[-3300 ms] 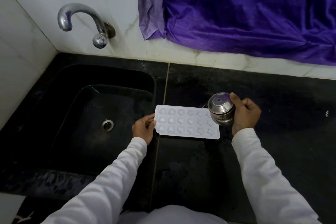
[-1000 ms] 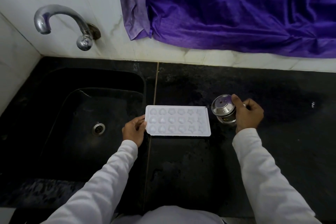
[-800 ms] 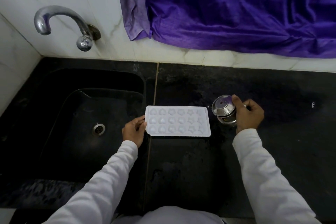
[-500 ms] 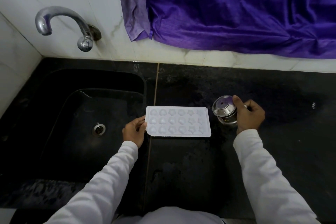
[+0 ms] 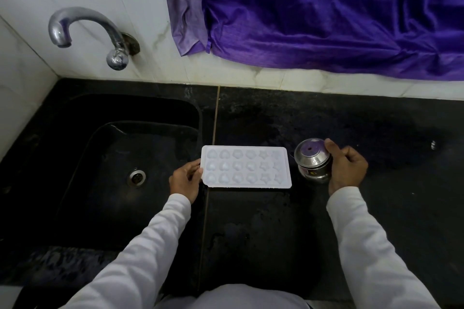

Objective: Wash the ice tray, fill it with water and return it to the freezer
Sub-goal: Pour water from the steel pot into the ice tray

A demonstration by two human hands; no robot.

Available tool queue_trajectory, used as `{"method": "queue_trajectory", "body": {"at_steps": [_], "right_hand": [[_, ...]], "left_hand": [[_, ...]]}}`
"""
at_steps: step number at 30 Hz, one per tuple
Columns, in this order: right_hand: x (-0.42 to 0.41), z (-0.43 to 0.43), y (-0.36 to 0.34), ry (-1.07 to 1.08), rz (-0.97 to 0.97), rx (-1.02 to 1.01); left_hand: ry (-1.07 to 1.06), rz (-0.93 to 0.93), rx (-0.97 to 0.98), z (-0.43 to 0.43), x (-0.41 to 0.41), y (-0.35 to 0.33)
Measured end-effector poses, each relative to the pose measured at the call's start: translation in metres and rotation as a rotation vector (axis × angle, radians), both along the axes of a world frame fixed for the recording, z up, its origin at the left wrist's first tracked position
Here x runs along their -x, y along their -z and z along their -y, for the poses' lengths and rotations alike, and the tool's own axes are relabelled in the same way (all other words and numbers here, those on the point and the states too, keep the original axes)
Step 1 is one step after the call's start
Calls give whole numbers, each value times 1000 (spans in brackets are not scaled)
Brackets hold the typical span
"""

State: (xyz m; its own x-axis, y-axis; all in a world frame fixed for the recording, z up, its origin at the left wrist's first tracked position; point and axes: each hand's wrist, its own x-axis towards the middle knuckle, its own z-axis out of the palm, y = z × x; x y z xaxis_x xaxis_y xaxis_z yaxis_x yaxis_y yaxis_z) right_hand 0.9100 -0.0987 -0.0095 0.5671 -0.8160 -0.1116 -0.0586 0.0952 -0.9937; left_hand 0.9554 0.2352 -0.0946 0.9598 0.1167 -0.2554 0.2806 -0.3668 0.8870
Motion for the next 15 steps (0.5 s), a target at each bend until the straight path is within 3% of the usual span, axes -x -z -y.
{"method": "queue_trajectory", "body": {"at_steps": [15], "right_hand": [[11, -1, 8, -53, -132, 169]], "left_hand": [[-1, 6, -15, 1, 2, -1]]}}
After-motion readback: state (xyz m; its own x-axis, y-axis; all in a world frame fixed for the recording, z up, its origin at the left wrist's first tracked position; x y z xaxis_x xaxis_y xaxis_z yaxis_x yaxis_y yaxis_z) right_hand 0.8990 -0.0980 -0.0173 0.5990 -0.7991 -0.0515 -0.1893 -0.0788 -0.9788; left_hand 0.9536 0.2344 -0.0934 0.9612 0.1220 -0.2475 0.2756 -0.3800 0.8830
